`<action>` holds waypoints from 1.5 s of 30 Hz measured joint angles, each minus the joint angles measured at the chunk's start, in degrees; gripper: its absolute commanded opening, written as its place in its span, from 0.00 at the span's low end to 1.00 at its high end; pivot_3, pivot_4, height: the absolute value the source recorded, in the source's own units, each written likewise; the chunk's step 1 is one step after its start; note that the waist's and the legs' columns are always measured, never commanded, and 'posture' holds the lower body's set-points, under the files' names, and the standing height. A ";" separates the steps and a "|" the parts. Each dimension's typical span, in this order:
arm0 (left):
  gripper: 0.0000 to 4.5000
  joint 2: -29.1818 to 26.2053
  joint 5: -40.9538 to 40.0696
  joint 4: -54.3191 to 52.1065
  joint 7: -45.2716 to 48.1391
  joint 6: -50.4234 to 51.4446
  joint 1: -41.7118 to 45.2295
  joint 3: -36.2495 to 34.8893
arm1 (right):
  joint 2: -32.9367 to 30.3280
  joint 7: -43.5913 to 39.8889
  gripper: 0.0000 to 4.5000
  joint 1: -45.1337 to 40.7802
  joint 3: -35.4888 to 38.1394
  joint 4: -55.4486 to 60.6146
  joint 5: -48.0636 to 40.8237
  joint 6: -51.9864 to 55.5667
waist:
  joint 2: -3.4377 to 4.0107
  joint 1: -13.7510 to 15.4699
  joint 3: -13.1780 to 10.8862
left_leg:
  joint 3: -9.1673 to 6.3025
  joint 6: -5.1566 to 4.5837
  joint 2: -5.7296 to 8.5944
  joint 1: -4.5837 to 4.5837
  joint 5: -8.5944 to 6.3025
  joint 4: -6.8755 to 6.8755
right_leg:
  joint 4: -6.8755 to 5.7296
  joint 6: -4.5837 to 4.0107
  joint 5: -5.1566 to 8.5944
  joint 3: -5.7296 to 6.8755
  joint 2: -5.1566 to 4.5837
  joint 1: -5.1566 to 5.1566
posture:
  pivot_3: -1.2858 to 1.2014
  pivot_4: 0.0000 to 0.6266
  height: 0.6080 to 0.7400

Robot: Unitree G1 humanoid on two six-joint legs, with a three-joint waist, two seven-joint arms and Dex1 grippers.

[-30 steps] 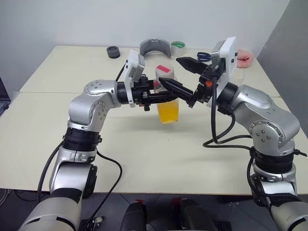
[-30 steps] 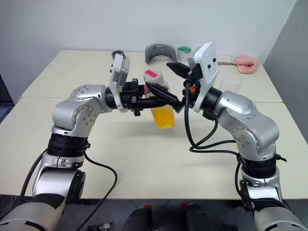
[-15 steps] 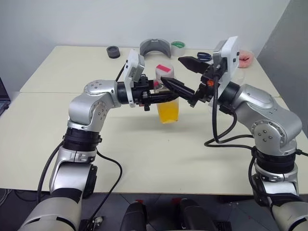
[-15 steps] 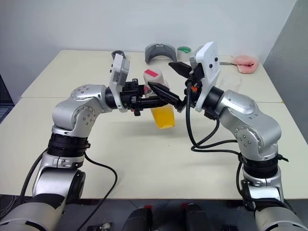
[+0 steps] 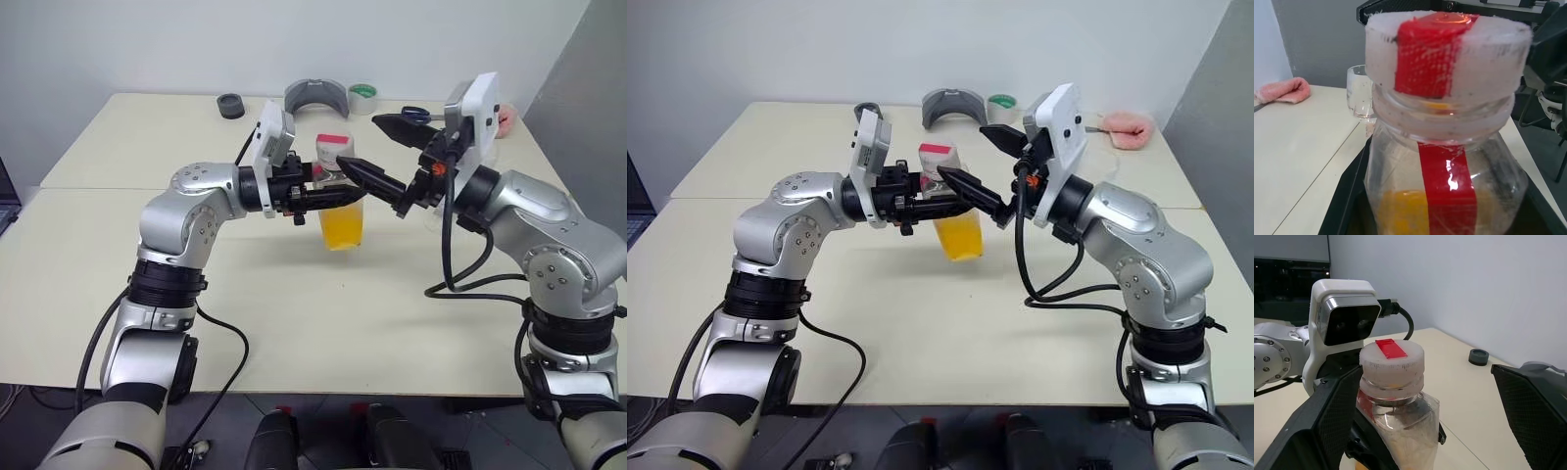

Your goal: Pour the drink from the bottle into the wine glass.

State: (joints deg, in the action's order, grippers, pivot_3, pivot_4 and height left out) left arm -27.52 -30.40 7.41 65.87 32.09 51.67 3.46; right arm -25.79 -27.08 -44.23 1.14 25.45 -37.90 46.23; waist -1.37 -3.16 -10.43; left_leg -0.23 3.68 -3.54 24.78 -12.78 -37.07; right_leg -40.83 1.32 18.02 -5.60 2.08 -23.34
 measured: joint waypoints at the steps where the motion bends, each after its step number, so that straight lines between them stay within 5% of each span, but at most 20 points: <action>1: 0.44 0.00 0.00 0.00 0.00 0.00 0.00 0.00 | -0.01 0.01 0.99 0.01 0.02 0.05 0.00 0.08 | 0.00 0.00 0.00 | 0.00 0.00 0.00 0.00 0.00 0.00 | 0.00 0.00 0.00 0.00 0.00 0.00 | 0.52 0.24 1.00; 45: 0.44 -0.15 0.10 0.03 0.07 -0.02 0.01 -0.08 | -0.74 0.77 0.99 0.76 2.06 0.04 -0.54 0.82 | 0.00 0.00 0.00 | 0.00 0.00 0.00 0.00 0.00 0.00 | 0.00 0.00 0.00 0.00 0.00 0.00 | 0.52 0.24 1.00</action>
State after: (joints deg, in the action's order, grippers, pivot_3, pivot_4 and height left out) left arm -27.66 -30.30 7.43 65.94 32.07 51.67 3.38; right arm -26.53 -26.31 -43.47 3.20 25.49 -38.45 47.05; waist -1.37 -3.16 -10.43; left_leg -0.22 3.68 -3.54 24.78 -12.78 -37.07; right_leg -40.83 1.32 18.02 -5.60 2.08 -23.34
